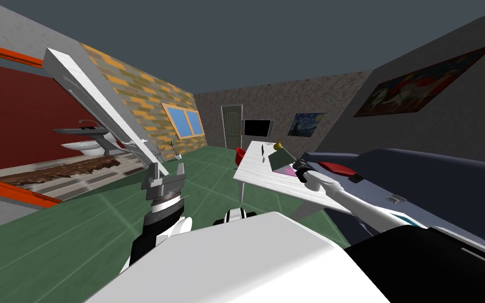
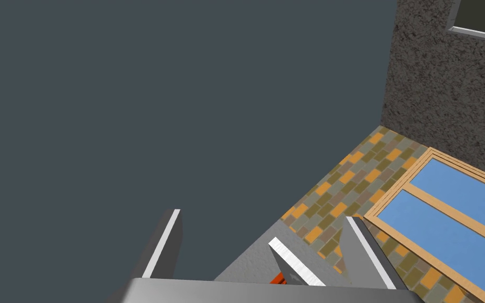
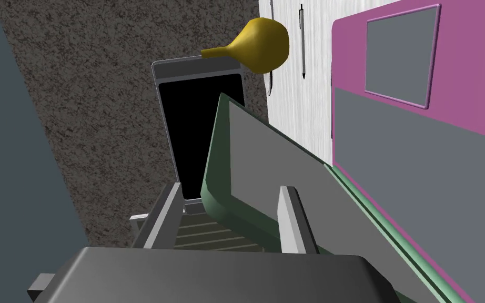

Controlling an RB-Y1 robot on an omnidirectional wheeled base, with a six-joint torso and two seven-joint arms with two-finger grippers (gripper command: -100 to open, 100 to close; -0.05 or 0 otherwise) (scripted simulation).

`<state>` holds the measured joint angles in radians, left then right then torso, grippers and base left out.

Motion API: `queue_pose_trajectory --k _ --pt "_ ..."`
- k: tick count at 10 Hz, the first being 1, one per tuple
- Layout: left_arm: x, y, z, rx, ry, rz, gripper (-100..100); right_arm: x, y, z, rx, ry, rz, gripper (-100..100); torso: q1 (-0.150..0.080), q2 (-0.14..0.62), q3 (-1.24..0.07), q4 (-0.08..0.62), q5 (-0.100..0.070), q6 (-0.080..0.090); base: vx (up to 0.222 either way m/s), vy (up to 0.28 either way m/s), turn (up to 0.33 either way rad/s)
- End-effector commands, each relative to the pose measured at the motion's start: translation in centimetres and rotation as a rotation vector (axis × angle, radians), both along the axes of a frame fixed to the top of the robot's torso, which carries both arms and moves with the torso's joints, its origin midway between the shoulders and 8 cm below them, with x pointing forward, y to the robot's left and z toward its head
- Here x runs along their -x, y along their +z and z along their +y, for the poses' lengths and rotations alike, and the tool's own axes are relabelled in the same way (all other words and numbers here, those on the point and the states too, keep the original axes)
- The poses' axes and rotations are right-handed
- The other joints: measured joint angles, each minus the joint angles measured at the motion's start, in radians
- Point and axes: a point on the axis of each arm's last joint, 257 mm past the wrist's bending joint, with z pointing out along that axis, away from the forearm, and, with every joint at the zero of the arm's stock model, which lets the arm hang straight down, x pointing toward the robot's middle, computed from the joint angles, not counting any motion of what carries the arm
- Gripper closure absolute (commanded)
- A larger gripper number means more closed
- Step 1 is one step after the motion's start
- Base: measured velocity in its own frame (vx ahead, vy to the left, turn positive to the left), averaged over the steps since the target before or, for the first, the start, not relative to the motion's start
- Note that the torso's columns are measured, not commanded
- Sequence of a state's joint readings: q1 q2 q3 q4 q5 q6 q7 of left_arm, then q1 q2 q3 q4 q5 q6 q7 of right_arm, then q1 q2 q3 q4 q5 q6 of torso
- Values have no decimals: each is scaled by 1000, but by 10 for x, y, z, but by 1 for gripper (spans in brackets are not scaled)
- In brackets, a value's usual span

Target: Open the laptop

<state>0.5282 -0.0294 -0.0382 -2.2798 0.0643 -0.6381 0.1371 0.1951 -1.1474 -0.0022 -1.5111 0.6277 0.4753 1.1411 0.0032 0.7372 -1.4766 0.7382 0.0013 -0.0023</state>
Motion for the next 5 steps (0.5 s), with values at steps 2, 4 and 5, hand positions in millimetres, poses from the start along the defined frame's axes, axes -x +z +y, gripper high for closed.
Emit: queue_pose_trajectory --k 2,4,5 --pt "0 0 0 0 0 0 0 -1 -14 1 -78 -4 -32 100 -2 1 0 1 1 2 -41 -76 24" --pt "0 0 0 0 0 0 0 -2 -22 -9 -119 -69 -73 100 -4 4 2 1 0 -2 -153 -157 261" --pt "0 0 0 0 0 0 0 0 -36 -15 -154 -128 -99 100 -6 5 3 2 -1 3 -186 -181 352"
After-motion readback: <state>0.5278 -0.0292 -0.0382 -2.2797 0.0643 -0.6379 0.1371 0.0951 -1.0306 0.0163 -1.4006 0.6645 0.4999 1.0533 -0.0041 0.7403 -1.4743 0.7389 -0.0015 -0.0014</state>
